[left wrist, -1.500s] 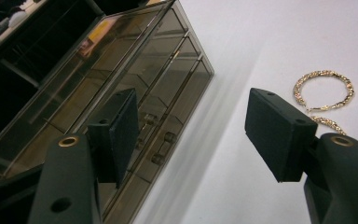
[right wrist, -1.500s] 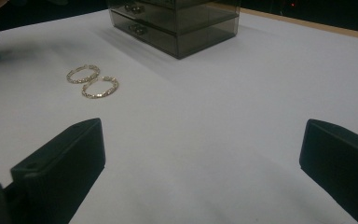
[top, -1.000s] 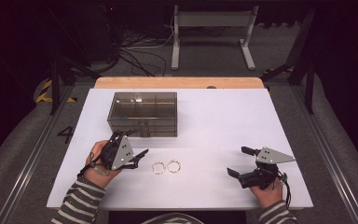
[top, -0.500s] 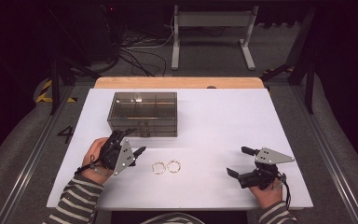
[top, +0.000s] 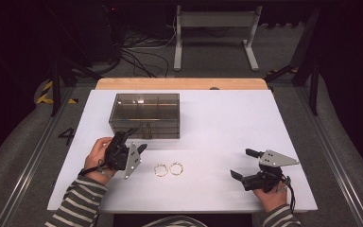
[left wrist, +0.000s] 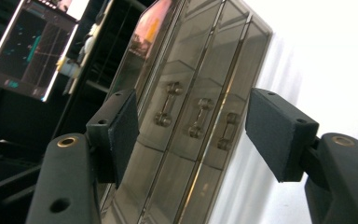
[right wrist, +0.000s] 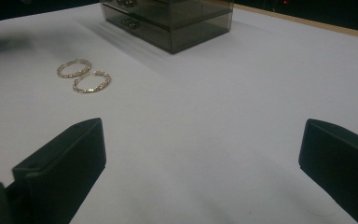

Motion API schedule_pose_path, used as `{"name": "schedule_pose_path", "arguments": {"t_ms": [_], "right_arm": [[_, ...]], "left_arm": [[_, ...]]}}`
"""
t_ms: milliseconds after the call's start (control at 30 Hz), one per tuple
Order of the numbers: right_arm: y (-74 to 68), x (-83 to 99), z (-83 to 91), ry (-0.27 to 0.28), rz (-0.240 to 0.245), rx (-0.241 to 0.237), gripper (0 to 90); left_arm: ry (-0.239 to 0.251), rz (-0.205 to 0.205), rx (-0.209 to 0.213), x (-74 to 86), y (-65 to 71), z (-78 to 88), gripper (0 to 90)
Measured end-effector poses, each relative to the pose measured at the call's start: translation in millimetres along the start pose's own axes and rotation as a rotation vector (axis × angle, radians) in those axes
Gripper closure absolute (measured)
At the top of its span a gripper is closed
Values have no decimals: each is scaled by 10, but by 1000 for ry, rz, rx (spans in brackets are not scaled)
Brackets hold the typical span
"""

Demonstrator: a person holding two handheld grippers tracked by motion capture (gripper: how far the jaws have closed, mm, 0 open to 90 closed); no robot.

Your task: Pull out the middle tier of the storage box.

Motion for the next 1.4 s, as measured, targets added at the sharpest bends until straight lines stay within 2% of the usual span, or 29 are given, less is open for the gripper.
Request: {"name": "schedule_pose_path", "arguments": {"t_ms": [33,233,533,600,900,1067,1233,1400], "right_arm": [[1,1,-3,-2,1,2,13],[4,3,-8,-5,0,3,15],[9,2,-5,-3,-4,5,15],[7,3,-7,-4,-2,5,15],[2,1,-8,-4,-2,1,15],[3,0,-5,-2,-2,-1,16],[-3,0,-4,-2,0,-4,16],[-4,0,-4,-2,-1,-6,16]], "left_arm": [[-7,9,-9,6,10,-6,371],[-35,-39,-62,-18,32,-55,421],[-50,-29,-110,-24,40,-96,435],[-51,-51,-125,-31,26,-105,443],[-84,-100,-176,-33,49,-174,471],[-103,-136,-184,-43,75,-208,512],[-126,-155,-188,-39,88,-227,544],[-138,-181,-192,-49,101,-254,545]]}}
Point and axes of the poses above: each handheld gripper's, and its own axes: z roughly backward along the jaws, x roughly out of its underside, y roughly to its right, the point moved 8 cm from there along -z, roughly forward along the jaws, and after that the axes turned 13 degrees about x, right-handed, at the moved point
